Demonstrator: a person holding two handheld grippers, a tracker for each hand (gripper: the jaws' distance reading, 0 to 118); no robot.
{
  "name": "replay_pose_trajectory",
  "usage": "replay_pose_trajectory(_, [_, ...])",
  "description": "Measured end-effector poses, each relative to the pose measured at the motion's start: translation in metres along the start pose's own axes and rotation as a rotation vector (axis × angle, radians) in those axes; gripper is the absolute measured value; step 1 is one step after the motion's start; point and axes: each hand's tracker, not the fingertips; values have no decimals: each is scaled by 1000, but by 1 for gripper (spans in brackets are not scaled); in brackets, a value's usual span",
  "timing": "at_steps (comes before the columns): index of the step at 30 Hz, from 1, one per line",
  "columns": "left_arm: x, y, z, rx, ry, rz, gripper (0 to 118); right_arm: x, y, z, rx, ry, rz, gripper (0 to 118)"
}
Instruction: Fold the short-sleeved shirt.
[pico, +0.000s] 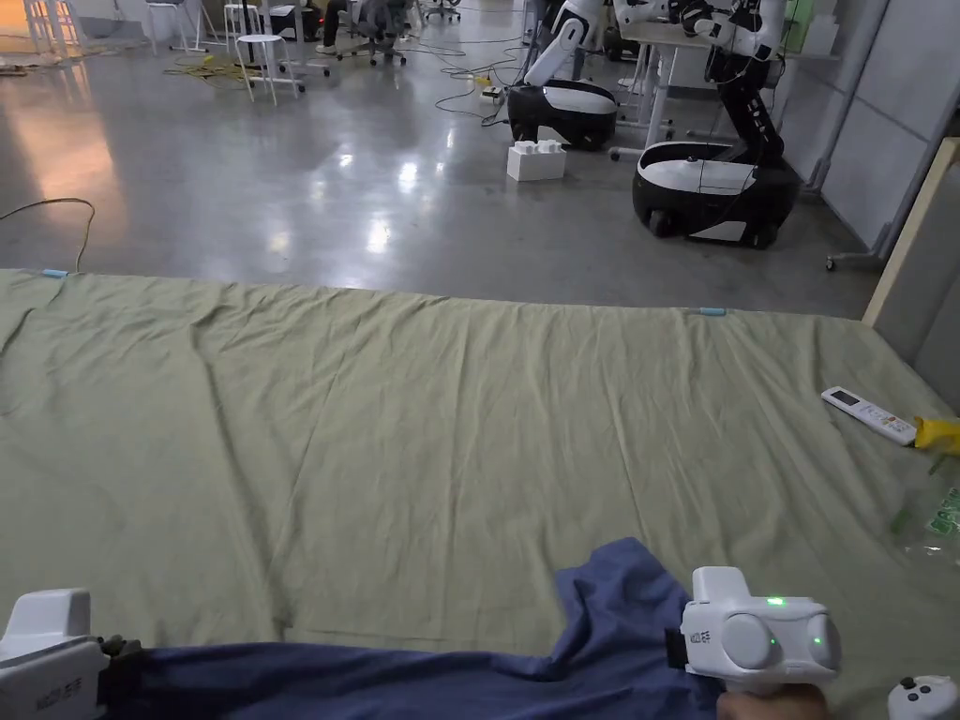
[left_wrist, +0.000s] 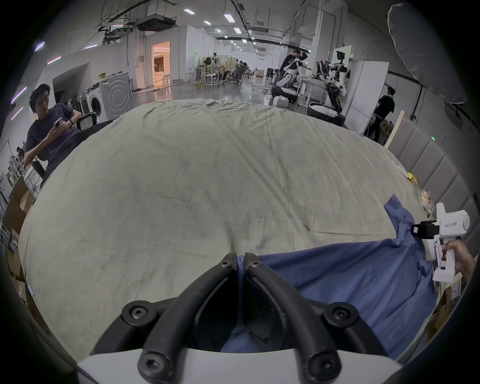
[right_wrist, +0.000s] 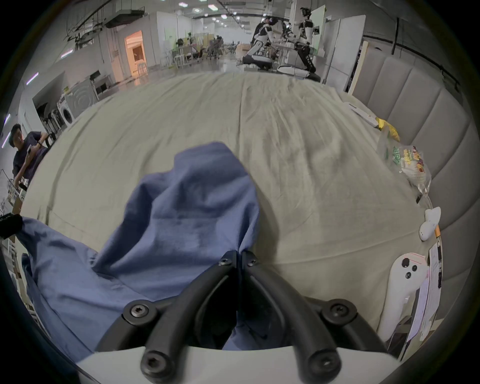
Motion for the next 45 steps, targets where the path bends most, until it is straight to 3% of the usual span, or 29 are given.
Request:
replay_pose_trajectory(15, [-25, -14, 69, 102, -56, 32, 5, 14, -38, 147, 204, 71, 5, 3])
replay_pose_trajectory(26, [-38, -67, 124, 126, -77, -22, 5, 7, -112, 217, 196, 33, 59, 3])
replay_pose_trajectory(34, [-57, -129, 116, 25, -59, -50, 5, -3, -187, 207, 51, -10, 118, 3])
replay_pose_trajectory(45, [-45, -172, 83, -103, 6, -102, 5, -12, -236, 153, -26, -33, 91, 3])
